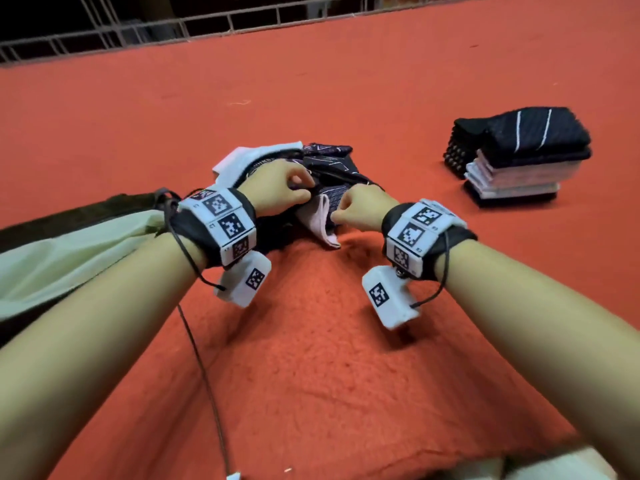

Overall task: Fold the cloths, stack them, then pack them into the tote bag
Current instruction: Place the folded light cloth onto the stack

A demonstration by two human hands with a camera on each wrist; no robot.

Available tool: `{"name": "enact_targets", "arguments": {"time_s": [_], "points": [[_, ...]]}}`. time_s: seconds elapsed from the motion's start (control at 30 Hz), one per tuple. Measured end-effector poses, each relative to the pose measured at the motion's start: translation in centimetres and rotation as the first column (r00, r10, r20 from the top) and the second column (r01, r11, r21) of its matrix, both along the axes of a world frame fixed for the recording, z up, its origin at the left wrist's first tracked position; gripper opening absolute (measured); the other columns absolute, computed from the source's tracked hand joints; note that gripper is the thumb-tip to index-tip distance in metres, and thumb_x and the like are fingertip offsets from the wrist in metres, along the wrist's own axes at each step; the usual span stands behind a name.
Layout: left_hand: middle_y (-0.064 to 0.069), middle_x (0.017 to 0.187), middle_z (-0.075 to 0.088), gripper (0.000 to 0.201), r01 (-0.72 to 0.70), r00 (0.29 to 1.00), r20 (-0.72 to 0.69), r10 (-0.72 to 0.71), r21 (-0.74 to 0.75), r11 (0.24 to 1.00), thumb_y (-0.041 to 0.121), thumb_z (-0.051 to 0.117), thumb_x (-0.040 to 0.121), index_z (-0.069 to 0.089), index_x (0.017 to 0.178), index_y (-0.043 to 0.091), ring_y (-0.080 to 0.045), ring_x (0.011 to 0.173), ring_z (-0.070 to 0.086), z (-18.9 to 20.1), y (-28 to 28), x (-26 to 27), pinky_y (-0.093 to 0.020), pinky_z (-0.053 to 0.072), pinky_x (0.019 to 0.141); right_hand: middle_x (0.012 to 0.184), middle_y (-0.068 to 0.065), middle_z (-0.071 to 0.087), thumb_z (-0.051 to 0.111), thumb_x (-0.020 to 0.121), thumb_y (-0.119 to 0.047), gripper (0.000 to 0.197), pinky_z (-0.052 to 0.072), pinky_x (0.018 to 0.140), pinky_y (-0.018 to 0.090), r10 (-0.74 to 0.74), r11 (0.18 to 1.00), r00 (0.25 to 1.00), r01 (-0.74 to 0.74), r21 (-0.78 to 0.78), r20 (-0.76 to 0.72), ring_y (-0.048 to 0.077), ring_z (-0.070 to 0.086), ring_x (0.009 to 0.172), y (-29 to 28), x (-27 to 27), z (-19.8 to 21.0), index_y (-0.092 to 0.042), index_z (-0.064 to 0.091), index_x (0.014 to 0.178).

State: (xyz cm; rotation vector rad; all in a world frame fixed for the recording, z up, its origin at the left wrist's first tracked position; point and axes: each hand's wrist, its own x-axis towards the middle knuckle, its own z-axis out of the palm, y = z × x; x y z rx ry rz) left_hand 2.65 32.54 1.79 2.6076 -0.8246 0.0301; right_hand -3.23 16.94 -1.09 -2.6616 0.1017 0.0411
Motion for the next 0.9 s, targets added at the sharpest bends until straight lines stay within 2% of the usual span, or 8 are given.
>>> {"name": "enact_targets", "arguments": {"time_s": [0.1,0.2,0.33,0.43,0.5,0.67,0.8,0.9], "points": [[-0.011,0.106,0.058,0.034,0.053,0.996,0.068,-0.057,0.06,0.997,0.018,0.069,0.079,0.065,0.113,0.018,-0.027,0.106,0.052,-1.2,0.3,1.1,-0.031,0.037,0.092,0.065,0.005,0.051,0.064,0.08,-0.031,0.033,0.032,0.046,0.025,-0.039,0.999,0.992,0.038,-0.01,-0.119,0.024,0.051,0.07,1.4,0.5,-1.8,-0.013,0.048,0.059],[-0.011,0.117,0.046,0.045,0.094,0.986,0.124,-0.109,0.114,0.989,0.023,0.071,0.077,0.06,0.121,0.025,-0.027,0.113,0.04,-1.6,-0.5,1.6,-0.034,0.032,0.098,0.063,0.002,0.047,0.071,0.078,-0.039,0.042,0.03,0.046,0.024,-0.045,0.998,0.978,0.036,-0.047,-0.202,0.021,0.048,0.067,2.0,0.9,-3.0,-0.015,0.042,0.058],[-0.005,0.126,0.044,0.034,0.144,0.969,0.167,-0.18,0.205,0.968,0.028,0.071,0.078,0.067,0.112,0.026,-0.026,0.118,0.033,-1.6,-1.5,2.2,-0.036,0.034,0.099,0.066,0.003,0.053,0.079,0.069,-0.04,0.042,0.032,0.048,0.026,-0.092,0.993,0.967,0.107,0.052,-0.237,0.017,0.047,0.06,2.2,1.5,-4.0,-0.013,0.048,0.064],[-0.003,0.122,0.049,0.022,0.141,0.97,0.178,-0.166,0.142,0.98,0.03,0.071,0.078,0.071,0.098,0.021,-0.026,0.117,0.033,-1.7,-2.0,2.8,-0.037,0.036,0.097,0.085,0.01,0.069,0.079,0.068,-0.037,0.033,0.047,0.067,0.029,-0.131,0.982,0.975,0.152,0.112,-0.179,0.025,0.063,0.08,2.2,1.5,-4.6,-0.011,0.063,0.08],[-0.003,0.119,0.051,0.018,0.152,0.973,0.157,-0.167,0.102,0.983,0.028,0.07,0.079,0.072,0.094,0.019,-0.027,0.115,0.034,-1.8,-2.2,3.1,-0.036,0.035,0.097,0.085,0.011,0.072,0.077,0.071,-0.028,0.021,0.054,0.078,0.033,-0.157,0.968,0.979,0.178,0.176,-0.129,0.025,0.068,0.083,2.2,1.3,-4.8,-0.011,0.065,0.073],[0.0,0.113,0.049,0.005,0.169,0.983,0.085,-0.163,-0.069,0.983,0.026,0.067,0.083,0.065,0.088,0.024,-0.025,0.118,0.036,-1.5,-1.4,4.1,-0.031,0.022,0.102,0.076,0.011,0.071,0.067,0.077,-0.011,0.024,0.053,0.067,0.038,-0.259,0.915,0.966,0.237,0.327,0.024,0.023,0.062,0.06,1.7,0.4,-4.0,-0.018,0.053,0.059],[0.009,0.084,0.05,0.01,0.21,0.976,0.015,-0.217,-0.328,0.921,0.023,0.06,0.086,0.056,0.077,0.024,0.006,0.084,0.048,0.5,-1.4,3.9,-0.02,0.033,0.09,0.064,0.0,0.051,0.062,0.08,-0.015,0.014,0.027,0.06,0.022,-0.334,0.907,0.893,0.216,0.362,0.302,0.018,0.048,0.071,0.5,-0.6,-1.3,-0.015,0.053,0.07],[0.008,0.073,0.048,0.027,0.155,0.965,-0.085,-0.25,-0.585,0.796,0.004,0.052,0.094,0.047,0.075,0.022,0.012,0.058,0.046,2.5,-2.6,2.8,-0.007,0.038,0.066,0.057,-0.008,0.044,0.062,0.08,-0.016,0.025,0.027,0.059,0.025,-0.434,0.829,0.805,0.18,0.53,0.405,0.014,0.043,0.062,-1.0,-1.1,1.3,-0.02,0.044,0.063]]}}
